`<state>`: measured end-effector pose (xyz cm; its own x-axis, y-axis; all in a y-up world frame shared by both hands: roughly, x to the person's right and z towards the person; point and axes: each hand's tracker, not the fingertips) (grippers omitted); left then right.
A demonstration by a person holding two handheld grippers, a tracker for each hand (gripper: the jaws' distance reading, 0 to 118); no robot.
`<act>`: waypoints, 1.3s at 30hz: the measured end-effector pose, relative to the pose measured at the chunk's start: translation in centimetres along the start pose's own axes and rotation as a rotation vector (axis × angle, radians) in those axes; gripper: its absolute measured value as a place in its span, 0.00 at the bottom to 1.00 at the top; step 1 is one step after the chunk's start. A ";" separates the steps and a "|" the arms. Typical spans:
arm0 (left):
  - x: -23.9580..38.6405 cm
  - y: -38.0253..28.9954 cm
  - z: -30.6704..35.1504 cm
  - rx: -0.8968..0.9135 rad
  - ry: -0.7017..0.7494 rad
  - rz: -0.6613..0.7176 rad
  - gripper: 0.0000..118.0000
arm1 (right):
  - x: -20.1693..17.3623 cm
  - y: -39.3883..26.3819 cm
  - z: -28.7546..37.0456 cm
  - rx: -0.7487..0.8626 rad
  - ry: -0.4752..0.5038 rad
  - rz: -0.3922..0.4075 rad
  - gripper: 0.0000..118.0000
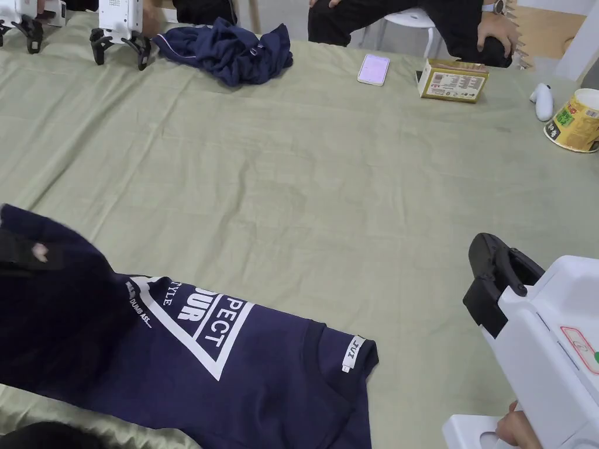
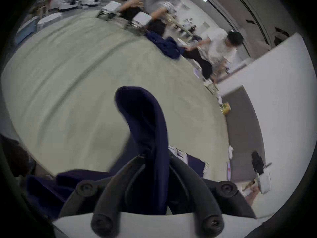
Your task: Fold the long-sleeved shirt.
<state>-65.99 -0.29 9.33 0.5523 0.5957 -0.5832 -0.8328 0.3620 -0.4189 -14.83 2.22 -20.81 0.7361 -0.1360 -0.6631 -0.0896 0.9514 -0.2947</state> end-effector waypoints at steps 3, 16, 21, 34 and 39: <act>4.7 -2.8 -4.2 -0.084 0.023 -0.115 0.15 | 0.4 -0.2 0.2 0.000 0.001 -0.016 0.00; 18.5 -16.5 -24.2 -0.290 -0.141 -0.019 0.15 | 3.3 -0.2 2.7 0.015 -0.061 -0.015 0.00; 20.6 -17.2 -22.8 -0.311 -0.266 -0.127 0.85 | 3.6 -0.3 2.8 0.014 -0.062 -0.017 0.00; 10.8 -11.3 -13.2 -0.154 -0.252 -0.021 0.69 | 2.8 -0.9 2.4 0.014 -0.040 -0.036 0.00; 9.8 -16.8 -20.0 -0.338 -0.173 -0.008 0.28 | 2.9 -1.4 2.5 0.000 -0.046 -0.044 0.00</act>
<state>-45.81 -14.88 -3.20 0.5201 0.7163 -0.4651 -0.7529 0.1275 -0.6456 -10.87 1.18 -20.64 0.7696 -0.1648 -0.6169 -0.0565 0.9448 -0.3229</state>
